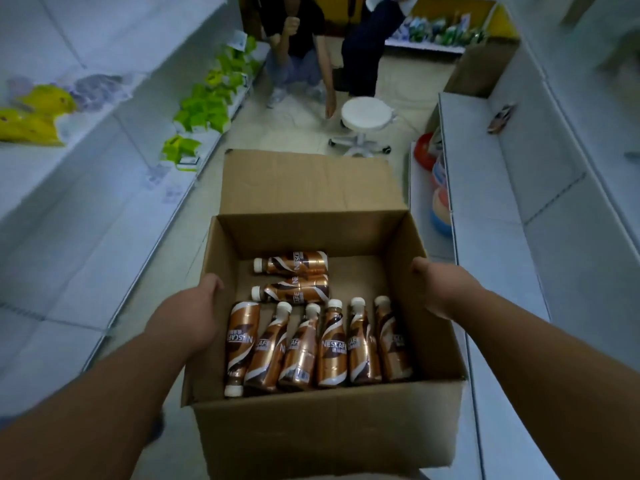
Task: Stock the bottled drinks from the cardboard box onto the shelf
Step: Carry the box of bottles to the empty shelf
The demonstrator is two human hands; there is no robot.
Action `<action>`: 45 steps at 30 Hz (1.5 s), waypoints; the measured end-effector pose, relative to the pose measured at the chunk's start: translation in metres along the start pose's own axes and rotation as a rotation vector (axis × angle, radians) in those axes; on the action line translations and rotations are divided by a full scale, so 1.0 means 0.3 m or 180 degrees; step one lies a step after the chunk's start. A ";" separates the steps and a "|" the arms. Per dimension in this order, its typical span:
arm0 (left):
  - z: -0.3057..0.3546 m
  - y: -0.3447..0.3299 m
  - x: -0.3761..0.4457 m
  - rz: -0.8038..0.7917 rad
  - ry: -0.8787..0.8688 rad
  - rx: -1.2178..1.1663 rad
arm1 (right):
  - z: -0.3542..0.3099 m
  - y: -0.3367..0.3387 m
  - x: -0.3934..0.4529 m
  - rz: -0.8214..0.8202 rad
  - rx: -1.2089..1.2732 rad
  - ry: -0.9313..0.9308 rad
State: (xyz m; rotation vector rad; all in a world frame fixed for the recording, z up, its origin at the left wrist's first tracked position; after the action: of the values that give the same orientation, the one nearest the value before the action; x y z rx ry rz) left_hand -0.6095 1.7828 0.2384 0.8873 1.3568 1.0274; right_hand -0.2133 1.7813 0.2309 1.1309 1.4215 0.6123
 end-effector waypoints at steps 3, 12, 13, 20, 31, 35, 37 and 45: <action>0.100 0.149 0.303 0.0060 -0.0290 0.0150 | 0.011 0.129 0.182 0.0063 0.0183 -0.0306; 0.519 0.364 1.179 0.0029 -0.0792 0.0481 | 0.174 0.411 0.879 0.0196 0.0357 -0.0683; 0.563 0.386 1.269 0.0008 -0.0825 0.0472 | 0.185 0.457 0.961 0.0194 0.0348 -0.0700; 0.871 0.608 1.852 0.0056 -0.1243 0.0512 | 0.272 0.752 1.430 0.0257 0.0467 -0.1022; 1.636 0.788 2.701 0.0028 -0.2910 0.1047 | 0.451 0.818 1.837 0.0613 0.1460 -0.2696; 1.890 0.808 2.774 -0.0012 -0.3536 0.1350 | 0.442 0.797 1.775 0.0690 0.1768 -0.3343; 2.005 0.788 2.764 -0.0133 -0.3841 0.1441 | 0.443 0.778 1.729 0.0691 0.1863 -0.3620; 2.357 0.628 2.616 -0.0324 -0.5003 0.2048 | 0.354 0.632 1.540 0.0784 0.2387 -0.4740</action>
State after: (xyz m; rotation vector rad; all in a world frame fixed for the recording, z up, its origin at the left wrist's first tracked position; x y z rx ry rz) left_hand 0.0400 2.6353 0.1853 1.5443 0.2792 -0.3669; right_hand 0.0003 2.2410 0.1692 1.7448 0.1369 -0.6583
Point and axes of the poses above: each hand's wrist, its own x-axis towards the middle knuckle, its own y-axis out of the back of the hand, z = x × y, the point moved 5 cm from there along x, towards the middle knuckle, and after that the axes turned 7 degrees about x, right-handed, at the moved point
